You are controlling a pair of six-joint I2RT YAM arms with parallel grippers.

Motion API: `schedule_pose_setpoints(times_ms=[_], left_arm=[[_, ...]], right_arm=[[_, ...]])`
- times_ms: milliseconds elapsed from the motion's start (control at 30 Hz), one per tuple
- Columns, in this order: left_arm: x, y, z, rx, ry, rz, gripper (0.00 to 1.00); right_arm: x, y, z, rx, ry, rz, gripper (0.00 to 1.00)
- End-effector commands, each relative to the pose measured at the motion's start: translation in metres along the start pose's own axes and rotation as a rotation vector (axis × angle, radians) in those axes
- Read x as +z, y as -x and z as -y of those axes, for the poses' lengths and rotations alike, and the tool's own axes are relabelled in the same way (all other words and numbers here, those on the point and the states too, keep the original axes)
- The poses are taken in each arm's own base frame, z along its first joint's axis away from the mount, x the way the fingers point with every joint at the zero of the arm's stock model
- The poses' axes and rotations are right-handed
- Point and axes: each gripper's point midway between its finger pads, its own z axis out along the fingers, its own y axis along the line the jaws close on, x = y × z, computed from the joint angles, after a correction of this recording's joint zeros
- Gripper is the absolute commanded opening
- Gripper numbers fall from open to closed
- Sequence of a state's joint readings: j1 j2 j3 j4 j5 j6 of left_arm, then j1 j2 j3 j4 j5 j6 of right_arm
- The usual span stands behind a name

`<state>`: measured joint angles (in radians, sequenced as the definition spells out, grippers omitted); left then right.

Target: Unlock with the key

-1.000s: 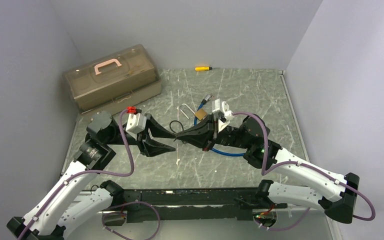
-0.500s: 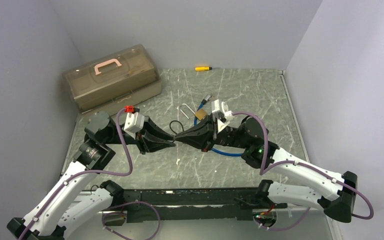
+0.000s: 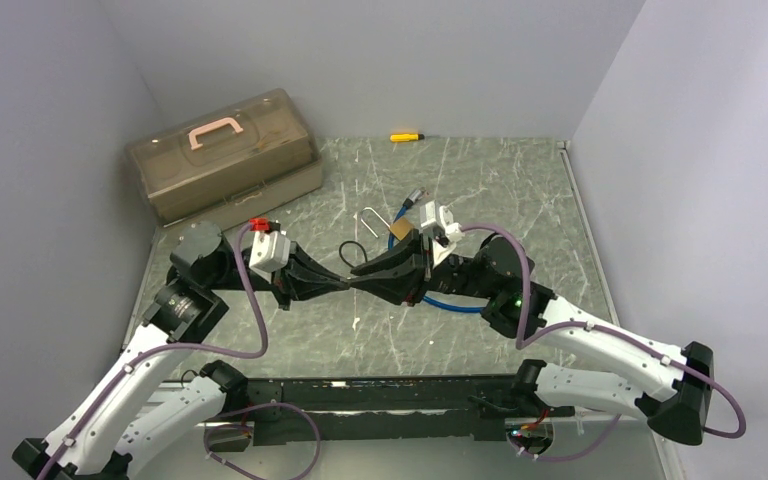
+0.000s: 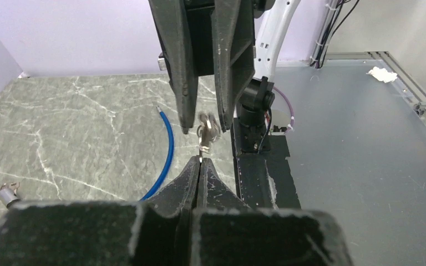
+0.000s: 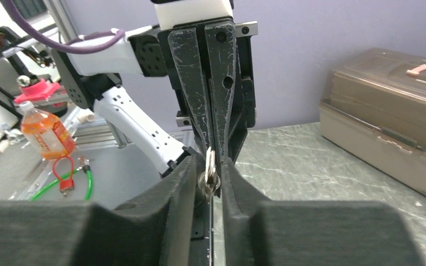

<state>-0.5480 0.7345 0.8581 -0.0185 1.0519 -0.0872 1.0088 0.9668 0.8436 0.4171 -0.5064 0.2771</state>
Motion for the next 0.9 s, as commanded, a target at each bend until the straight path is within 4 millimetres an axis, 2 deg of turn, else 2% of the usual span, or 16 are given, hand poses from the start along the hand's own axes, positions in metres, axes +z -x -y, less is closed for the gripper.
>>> schedule_pose_setpoints(times_ms=[0,100,167,333,433,533,633,767,867], left_arm=[[-0.009,-0.003,-0.003,0.138,0.023,-0.079,0.0],[-0.019,-0.015,-0.015,0.312,0.053,-0.191,0.0],[-0.029,-0.028,-0.022,0.443,0.058,-0.3,0.0],[-0.054,-0.068,-0.029,0.79,-0.044,-0.624,0.0],[-0.063,-0.078,-0.031,1.019,-0.144,-0.77,0.0],[-0.067,-0.078,-0.034,1.205,-0.218,-0.848,0.0],[-0.064,-0.071,-0.036,1.186,-0.242,-0.869,0.0],[-0.051,-0.06,-0.024,0.899,-0.263,-0.857,0.0],[-0.04,-0.051,-0.014,0.681,-0.268,-0.848,0.0]], right_arm=[[-0.008,0.018,-0.005,-0.027,-0.012,0.05,0.32],[-0.019,0.021,-0.002,-0.039,-0.066,0.052,0.45],[-0.026,0.025,0.001,-0.06,-0.106,0.052,0.49],[-0.04,0.039,0.014,-0.107,-0.229,0.046,0.53],[-0.038,0.041,0.019,-0.129,-0.25,0.005,0.54],[-0.035,0.033,0.024,-0.148,-0.249,-0.065,0.54],[-0.032,0.023,0.028,-0.166,-0.243,-0.111,0.54],[-0.028,-0.008,0.032,-0.141,-0.219,-0.207,0.55],[-0.024,-0.022,0.035,-0.136,-0.205,-0.209,0.56]])
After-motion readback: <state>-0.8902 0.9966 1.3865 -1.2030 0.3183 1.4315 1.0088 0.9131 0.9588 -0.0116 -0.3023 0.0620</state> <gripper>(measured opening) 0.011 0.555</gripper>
